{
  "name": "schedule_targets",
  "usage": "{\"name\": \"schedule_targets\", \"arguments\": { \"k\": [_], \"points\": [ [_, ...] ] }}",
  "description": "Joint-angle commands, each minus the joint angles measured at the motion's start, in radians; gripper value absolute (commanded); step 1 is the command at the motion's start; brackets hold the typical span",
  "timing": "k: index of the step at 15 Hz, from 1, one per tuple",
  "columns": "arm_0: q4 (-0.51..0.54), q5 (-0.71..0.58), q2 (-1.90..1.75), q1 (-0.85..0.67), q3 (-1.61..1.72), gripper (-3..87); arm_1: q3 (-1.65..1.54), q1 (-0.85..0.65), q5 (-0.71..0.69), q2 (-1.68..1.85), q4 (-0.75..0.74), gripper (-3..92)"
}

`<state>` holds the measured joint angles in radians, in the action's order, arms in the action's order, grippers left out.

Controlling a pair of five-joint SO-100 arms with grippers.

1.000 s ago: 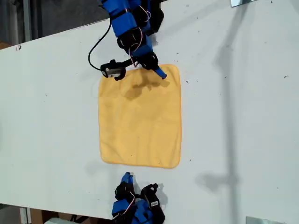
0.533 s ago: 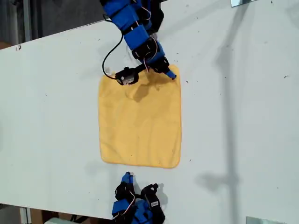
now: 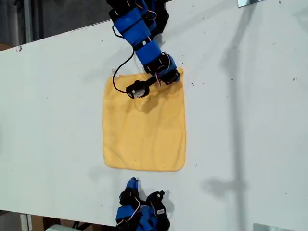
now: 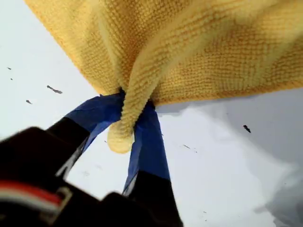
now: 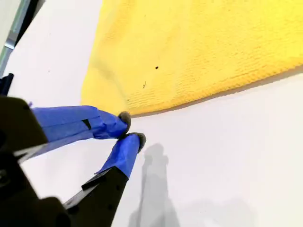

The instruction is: Grasp corners of a square towel and fold twice.

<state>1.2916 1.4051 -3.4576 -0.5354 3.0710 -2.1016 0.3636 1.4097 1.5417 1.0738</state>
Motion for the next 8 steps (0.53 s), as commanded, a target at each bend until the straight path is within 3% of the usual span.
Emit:
{"name": "schedule_targets", "arguments": {
  "k": [1,3,5,8],
  "points": [
    [0.061,0.026,0.147,0.141,-0.264,1.5,0.021,-0.020,-0.003,0.032,0.014,-0.1],
    [-0.126,0.044,0.495,0.311,-0.405,0.6,0.021,-0.025,-0.003,0.031,0.020,-0.1],
    [-0.321,0.138,1.074,0.492,-0.581,3.8,0.012,-0.021,-0.002,0.026,0.020,-0.1],
    [-0.373,0.314,1.416,0.655,-0.729,10.1,0.000,0.000,0.009,0.028,0.015,-0.1]
  ]
}}
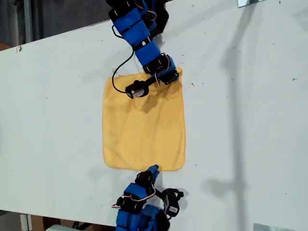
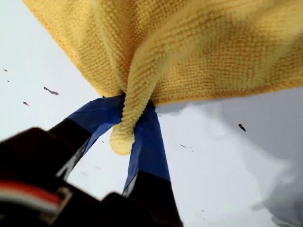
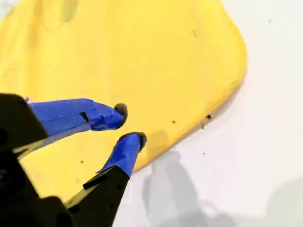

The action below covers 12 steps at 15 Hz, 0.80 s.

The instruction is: Grasp corners of a square towel and fold twice.

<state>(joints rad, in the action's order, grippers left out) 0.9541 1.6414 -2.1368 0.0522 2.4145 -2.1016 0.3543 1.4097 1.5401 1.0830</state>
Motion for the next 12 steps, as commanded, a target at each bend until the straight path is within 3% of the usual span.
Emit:
{"name": "schedule_targets", "arguments": {
  "k": [1,2,5,12],
  "points": [
    [-0.077,0.121,0.112,0.106,-0.058,11.5,0.000,0.011,0.009,0.029,0.003,-0.1],
    [-0.135,0.178,0.124,0.149,-0.037,12.5,0.000,0.009,0.006,0.031,0.003,-0.1],
    [-0.175,0.293,0.152,0.227,-0.017,12.8,0.000,0.003,-0.002,0.021,-0.003,-0.1],
    [-0.296,0.302,0.388,0.270,-0.101,12.9,0.000,0.015,0.000,0.021,-0.014,-0.1]
  ]
}}
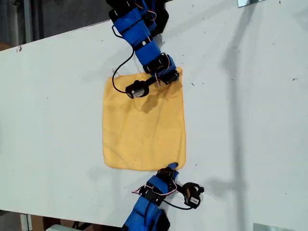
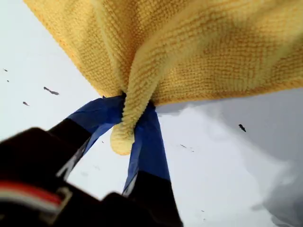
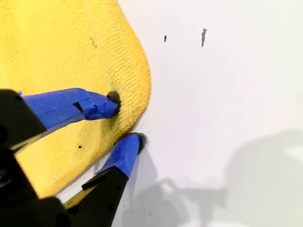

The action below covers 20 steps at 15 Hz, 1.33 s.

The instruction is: Grasp corners of a square towel and fold twice.

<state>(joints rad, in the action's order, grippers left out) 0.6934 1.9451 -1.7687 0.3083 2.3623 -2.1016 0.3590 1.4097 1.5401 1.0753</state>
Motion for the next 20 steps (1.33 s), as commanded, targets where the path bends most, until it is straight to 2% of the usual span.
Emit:
{"name": "schedule_targets", "arguments": {
  "k": [1,2,4,5,7,9,14,17,20],
  "points": [
    [-0.069,-0.018,0.066,0.014,-0.072,12.6,-0.002,0.009,0.000,0.021,-0.008,-0.1],
    [-0.097,-0.029,0.135,0.014,-0.109,11.4,-0.002,0.009,0.000,0.021,-0.008,-0.1],
    [-0.153,-0.046,0.253,0.009,-0.172,-1.5,-0.002,0.012,0.005,0.017,-0.006,-0.1],
    [-0.144,-0.055,0.276,0.009,-0.199,-1.5,-0.003,0.014,0.008,0.018,-0.006,-0.1],
    [-0.040,-0.072,0.270,0.006,-0.262,-1.5,-0.002,0.014,0.008,0.029,-0.005,-0.1],
    [0.123,-0.083,0.230,0.005,-0.333,-1.5,0.011,-0.003,-0.002,0.058,0.014,-0.1],
    [0.486,-0.207,0.121,-0.046,-0.565,-1.5,0.098,-0.107,-0.094,0.330,0.184,-0.1],
    [0.526,-0.364,0.025,-0.140,-0.595,-1.5,0.117,-0.207,-0.178,0.407,0.195,-0.1],
    [0.627,-0.575,-0.117,-0.362,-0.598,-1.5,0.135,-0.446,-0.327,0.474,0.224,-0.1]
  ]
}}
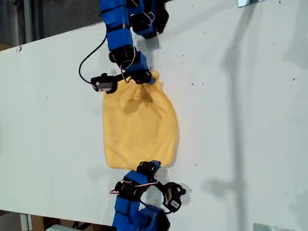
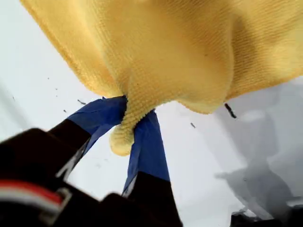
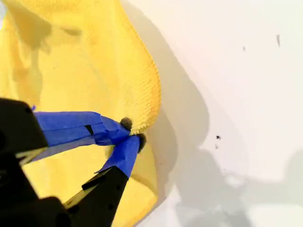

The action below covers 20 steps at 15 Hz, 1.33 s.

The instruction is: Grasp corners of a square towel and fold twice.

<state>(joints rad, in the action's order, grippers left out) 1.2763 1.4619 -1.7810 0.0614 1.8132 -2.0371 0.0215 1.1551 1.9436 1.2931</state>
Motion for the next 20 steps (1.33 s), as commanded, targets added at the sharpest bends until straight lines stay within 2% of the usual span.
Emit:
{"name": "schedule_targets", "arguments": {
  "k": [1,5,7,9,11,13,14,17,20],
  "points": [
    [0.061,-0.179,-0.176,-0.210,-0.051,-1.5,0.106,-0.201,-0.138,0.101,0.035,-0.1],
    [0.121,-0.514,-0.287,-0.666,-0.181,-1.5,0.359,-0.583,-0.396,0.135,0.132,-0.1],
    [0.005,-0.663,-0.233,-0.905,-0.199,-1.5,0.430,-0.726,-0.491,0.129,0.066,-0.1],
    [-0.121,-0.761,-0.135,-1.055,-0.252,-1.5,0.460,-0.894,-0.563,0.087,-0.044,-0.1],
    [-0.156,-0.782,-0.028,-1.124,-0.387,-1.5,0.416,-1.023,-0.575,0.040,-0.229,-0.1],
    [-0.207,-0.788,0.123,-1.198,-0.460,-1.5,0.304,-1.088,-0.575,-0.046,-0.463,-0.1],
    [-0.245,-0.787,0.206,-1.233,-0.465,-1.5,0.328,-1.111,-0.575,-0.183,-0.508,-0.1],
    [-0.261,-0.788,0.345,-1.255,-0.509,-1.5,0.541,-1.112,-0.607,-0.543,-0.445,-0.1],
    [-0.256,-0.788,0.282,-1.227,-0.422,-1.5,0.469,-1.086,-0.609,-0.457,-0.422,-0.1]
  ]
}}
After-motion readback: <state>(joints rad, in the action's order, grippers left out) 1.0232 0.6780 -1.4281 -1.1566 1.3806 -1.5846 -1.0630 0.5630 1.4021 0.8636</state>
